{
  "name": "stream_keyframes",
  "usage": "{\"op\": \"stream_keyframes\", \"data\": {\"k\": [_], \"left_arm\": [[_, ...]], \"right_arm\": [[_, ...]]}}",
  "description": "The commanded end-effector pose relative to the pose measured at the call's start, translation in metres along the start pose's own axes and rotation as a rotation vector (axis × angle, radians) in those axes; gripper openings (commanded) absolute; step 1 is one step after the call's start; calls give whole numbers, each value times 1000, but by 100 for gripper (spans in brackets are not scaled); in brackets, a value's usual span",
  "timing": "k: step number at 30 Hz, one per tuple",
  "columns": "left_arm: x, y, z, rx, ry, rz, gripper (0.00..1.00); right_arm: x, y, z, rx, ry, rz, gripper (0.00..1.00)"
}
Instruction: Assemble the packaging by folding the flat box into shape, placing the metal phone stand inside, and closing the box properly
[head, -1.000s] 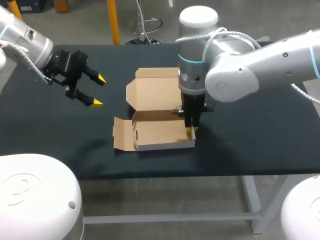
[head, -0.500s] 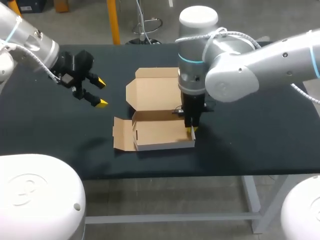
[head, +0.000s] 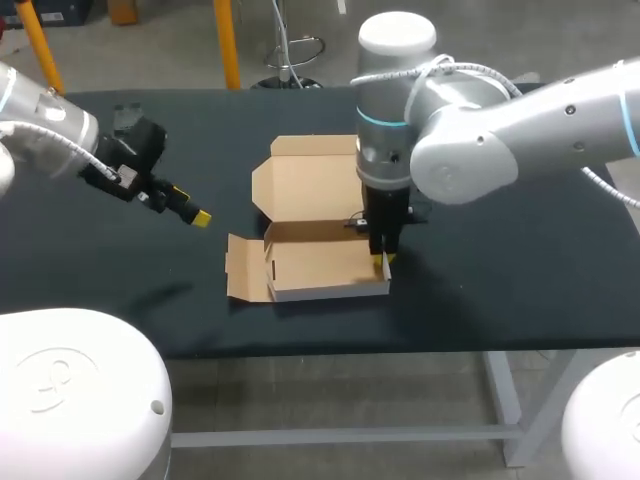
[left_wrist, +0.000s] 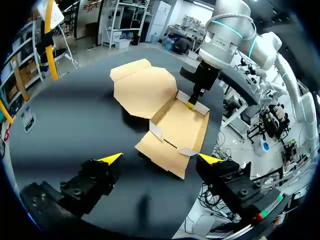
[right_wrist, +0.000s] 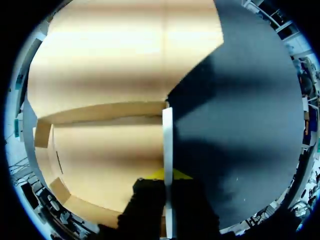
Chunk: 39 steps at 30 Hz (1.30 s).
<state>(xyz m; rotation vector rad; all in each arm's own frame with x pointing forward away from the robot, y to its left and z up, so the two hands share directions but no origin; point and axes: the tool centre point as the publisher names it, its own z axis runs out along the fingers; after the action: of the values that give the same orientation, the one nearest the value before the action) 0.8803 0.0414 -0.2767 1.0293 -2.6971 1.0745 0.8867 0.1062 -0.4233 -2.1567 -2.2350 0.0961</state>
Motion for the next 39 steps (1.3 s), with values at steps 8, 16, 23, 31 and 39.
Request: {"op": "stream_keyframes", "data": {"k": [8, 16, 23, 31, 39], "left_arm": [[0, -3, 10, -64, -50, -678, 100], [-15, 1, 27, -111, 50, -774, 100], [-17, 10, 50, -159, 70, -791, 100], [-22, 23, 76, -136, 104, -761, 98], [-23, 33, 91, -112, 119, -764, 84]], "right_arm": [[2, 2, 1, 6, -3, -1, 0], [2, 2, 1, 6, -3, -1, 0], [2, 2, 1, 6, -3, -1, 0], [2, 2, 1, 6, -3, -1, 0], [2, 2, 1, 6, -3, -1, 0]]}}
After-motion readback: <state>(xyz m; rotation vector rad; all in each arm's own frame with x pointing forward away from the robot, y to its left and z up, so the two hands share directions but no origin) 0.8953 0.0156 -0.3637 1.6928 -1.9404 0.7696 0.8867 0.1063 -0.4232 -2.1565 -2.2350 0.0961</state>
